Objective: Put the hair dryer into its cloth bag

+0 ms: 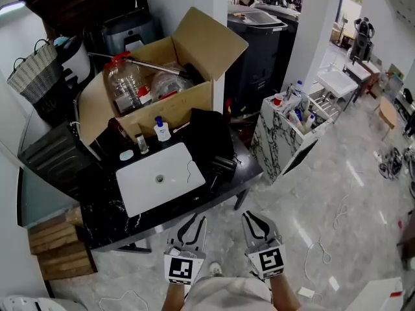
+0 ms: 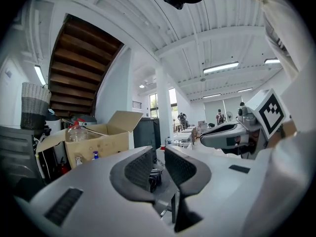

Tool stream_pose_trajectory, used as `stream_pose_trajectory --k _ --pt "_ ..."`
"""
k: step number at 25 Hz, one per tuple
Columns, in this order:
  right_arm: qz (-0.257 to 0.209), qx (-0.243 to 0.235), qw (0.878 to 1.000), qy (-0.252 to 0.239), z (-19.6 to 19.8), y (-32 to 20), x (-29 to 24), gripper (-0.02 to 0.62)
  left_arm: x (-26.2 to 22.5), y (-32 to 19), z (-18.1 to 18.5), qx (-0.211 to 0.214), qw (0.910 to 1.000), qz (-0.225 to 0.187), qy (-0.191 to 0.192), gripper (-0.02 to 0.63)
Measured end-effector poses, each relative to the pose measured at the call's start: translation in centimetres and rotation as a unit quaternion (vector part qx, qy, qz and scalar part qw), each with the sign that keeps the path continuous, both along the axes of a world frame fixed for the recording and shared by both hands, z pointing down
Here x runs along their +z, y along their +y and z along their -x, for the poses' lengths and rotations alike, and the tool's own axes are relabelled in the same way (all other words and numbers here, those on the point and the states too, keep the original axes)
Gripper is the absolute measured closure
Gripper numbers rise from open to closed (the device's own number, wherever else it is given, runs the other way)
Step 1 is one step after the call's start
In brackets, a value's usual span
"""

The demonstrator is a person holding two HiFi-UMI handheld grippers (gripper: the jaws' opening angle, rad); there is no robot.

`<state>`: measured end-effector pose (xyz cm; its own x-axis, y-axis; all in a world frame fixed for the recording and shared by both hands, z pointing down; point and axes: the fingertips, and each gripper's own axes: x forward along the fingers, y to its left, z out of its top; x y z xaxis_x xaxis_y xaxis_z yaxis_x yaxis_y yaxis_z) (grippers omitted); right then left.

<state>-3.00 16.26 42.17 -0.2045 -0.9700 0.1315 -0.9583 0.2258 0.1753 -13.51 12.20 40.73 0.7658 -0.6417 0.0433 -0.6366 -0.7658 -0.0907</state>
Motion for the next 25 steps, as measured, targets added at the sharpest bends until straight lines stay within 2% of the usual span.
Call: stream_pose_trajectory --k 3,5,7,10,18,21,25 --pt "0.020 0.016 1.000 -0.005 -0.2 -0.9 0.4 0.575 1.0 -1.3 0.0 0.002 0.9998 0.021 -0.005 0.531" --pt "0.013 0.018 1.000 0.004 -0.4 -1.7 0.4 0.575 1.5 -2.0 -0.1 0.005 0.9994 0.031 -0.010 0.531" --pt "-0.001 0.016 1.000 0.016 -0.6 -2.4 0.4 0.575 1.7 -2.7 -0.4 0.009 0.9996 0.026 -0.008 0.531" --pt "0.000 0.019 1.000 0.018 -1.1 -3.2 0.7 0.575 1.0 -3.7 -1.1 0.018 0.9998 -0.008 0.004 0.531" --pt "0.006 0.020 1.000 0.006 -2.5 -5.6 1.1 0.575 2.4 -5.9 -2.7 0.010 0.9995 0.025 -0.015 0.531" --pt "-0.001 0.011 1.000 0.012 -3.4 -7.1 1.6 0.575 2.8 -7.1 -3.6 0.006 0.9995 0.025 -0.019 0.531" --pt "0.016 0.002 1.000 -0.006 -5.0 -9.6 3.1 0.575 3.9 -9.5 -5.1 -0.003 0.9994 0.024 -0.025 0.531"
